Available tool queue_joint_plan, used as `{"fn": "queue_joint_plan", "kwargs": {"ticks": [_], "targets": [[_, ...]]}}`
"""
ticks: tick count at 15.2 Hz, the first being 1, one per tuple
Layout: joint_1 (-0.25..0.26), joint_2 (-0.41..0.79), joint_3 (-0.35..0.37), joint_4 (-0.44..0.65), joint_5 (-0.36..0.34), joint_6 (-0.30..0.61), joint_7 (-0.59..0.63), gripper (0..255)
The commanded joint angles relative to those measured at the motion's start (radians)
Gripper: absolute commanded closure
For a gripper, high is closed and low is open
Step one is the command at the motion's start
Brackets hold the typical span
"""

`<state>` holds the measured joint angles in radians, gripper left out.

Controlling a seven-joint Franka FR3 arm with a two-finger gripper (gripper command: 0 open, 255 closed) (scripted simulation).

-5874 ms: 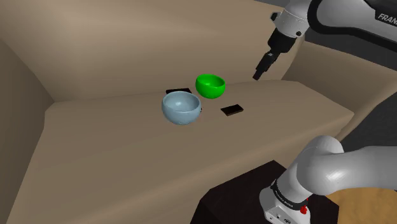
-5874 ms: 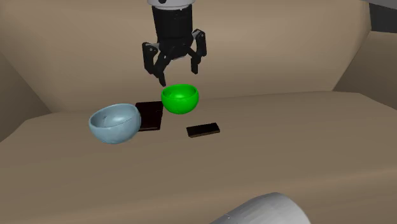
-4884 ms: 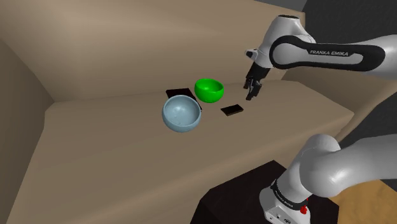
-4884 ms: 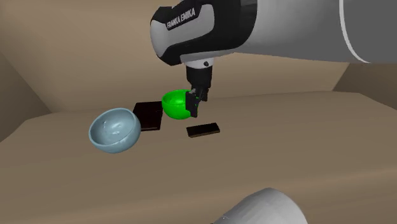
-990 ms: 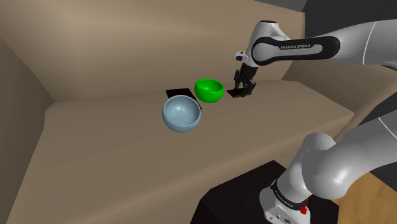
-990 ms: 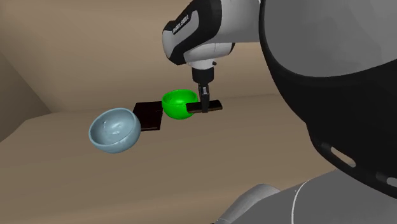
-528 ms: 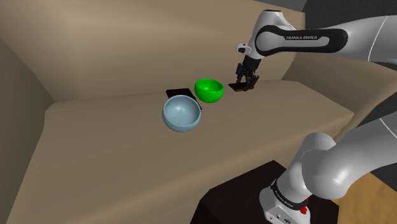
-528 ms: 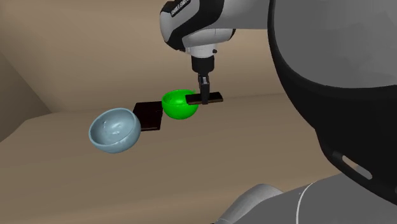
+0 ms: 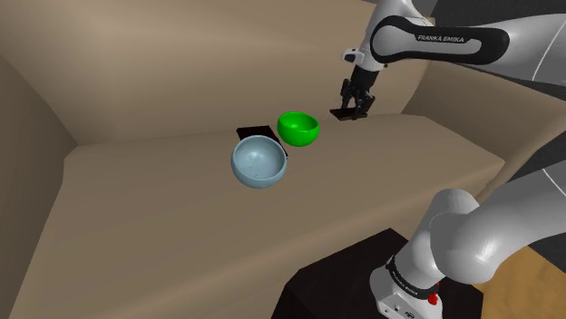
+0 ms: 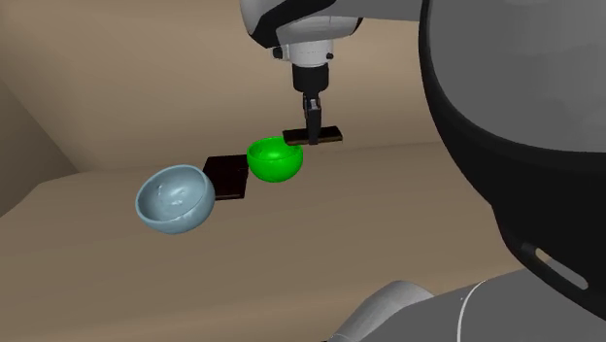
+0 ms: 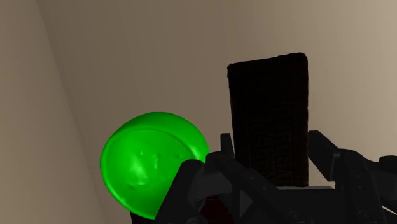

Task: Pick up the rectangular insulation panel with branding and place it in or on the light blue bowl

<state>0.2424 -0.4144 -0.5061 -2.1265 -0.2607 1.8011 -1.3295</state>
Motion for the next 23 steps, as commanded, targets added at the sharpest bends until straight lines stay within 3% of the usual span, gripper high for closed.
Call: {"fn": "queue_joint_plan", "kwargs": {"ticks": [1, 12, 23], "targets": [[0.010, 0.007, 0.017, 0.010, 0.009, -0.008, 0.021, 255], [0.115, 0.113, 0.177, 0.085, 0.093, -0.018, 0.251, 255], [0.216, 0.322, 0.298, 0.301, 0.167, -0.050, 0.444, 255]]}}
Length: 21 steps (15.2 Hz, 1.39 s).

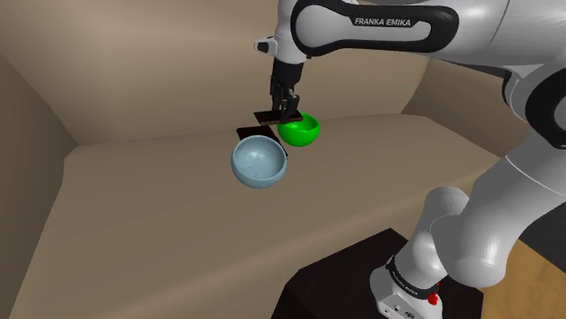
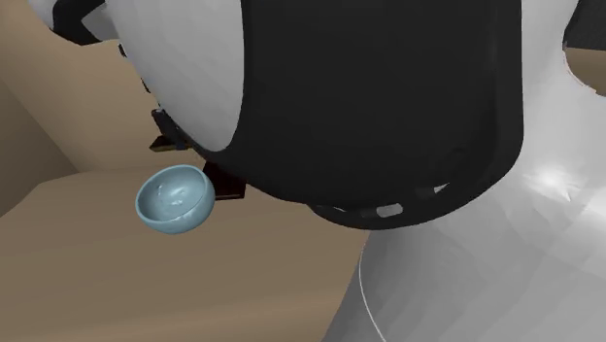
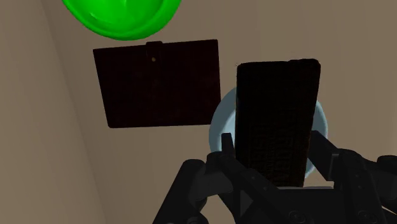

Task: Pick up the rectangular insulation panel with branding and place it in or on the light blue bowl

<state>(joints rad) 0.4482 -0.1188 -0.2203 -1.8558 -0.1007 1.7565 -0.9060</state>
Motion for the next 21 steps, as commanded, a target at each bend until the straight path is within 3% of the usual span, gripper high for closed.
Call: {"fn": "queue_joint_plan", "kwargs": {"ticks": [1, 2, 17, 21], "targets": [[0.019, 0.050, 0.021, 0.057, 0.012, -0.011, 0.037, 255], [0.030, 0.084, 0.033, 0.097, 0.019, -0.020, 0.058, 255], [0.028, 0.094, 0.031, -0.091, 0.017, 0.178, 0.070, 255], [0.028, 0.094, 0.031, -0.091, 0.017, 0.178, 0.070, 255]]}}
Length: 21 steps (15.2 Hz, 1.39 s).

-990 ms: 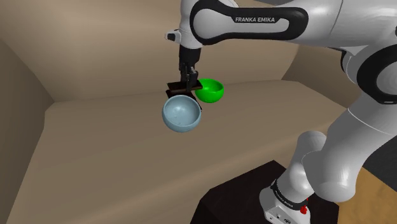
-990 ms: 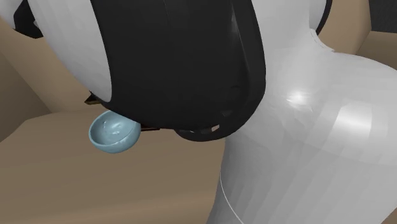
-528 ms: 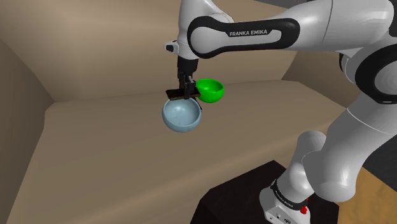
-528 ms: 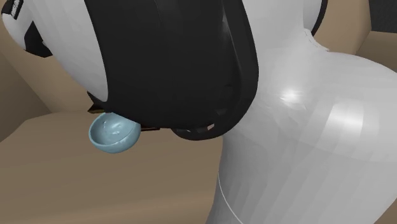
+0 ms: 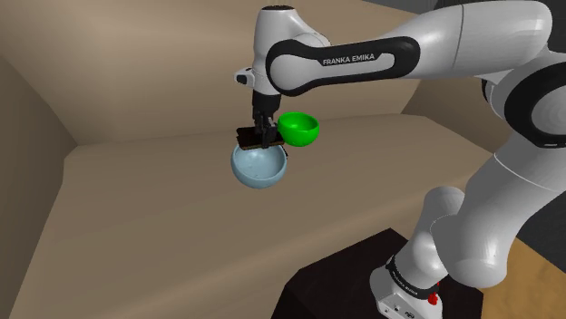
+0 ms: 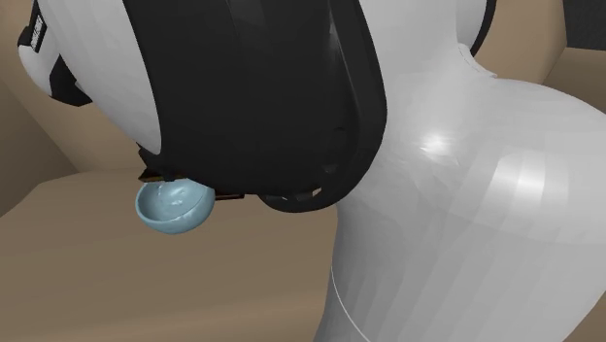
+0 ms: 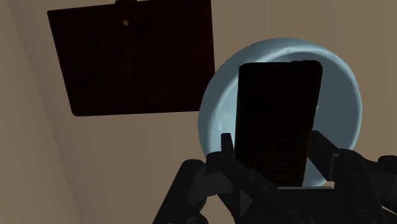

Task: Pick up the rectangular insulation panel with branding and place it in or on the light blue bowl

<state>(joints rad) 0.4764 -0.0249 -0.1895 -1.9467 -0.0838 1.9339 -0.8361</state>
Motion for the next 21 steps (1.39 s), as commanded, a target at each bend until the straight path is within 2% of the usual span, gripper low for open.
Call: {"fn": "queue_joint_plan", "kwargs": {"ticks": [1, 3, 4, 9, 13, 21], "targets": [[0.000, 0.000, 0.000, 0.000, 0.000, 0.001, 0.000, 255], [0.000, 0.000, 0.000, 0.000, 0.000, 0.001, 0.000, 255], [0.000, 0.000, 0.000, 0.000, 0.000, 0.001, 0.000, 0], [0.000, 0.000, 0.000, 0.000, 0.000, 0.001, 0.000, 0], [0.005, -0.014, 0.005, 0.110, 0.001, -0.125, 0.000, 0], [0.005, -0.014, 0.005, 0.110, 0.001, -0.125, 0.000, 0]]}}
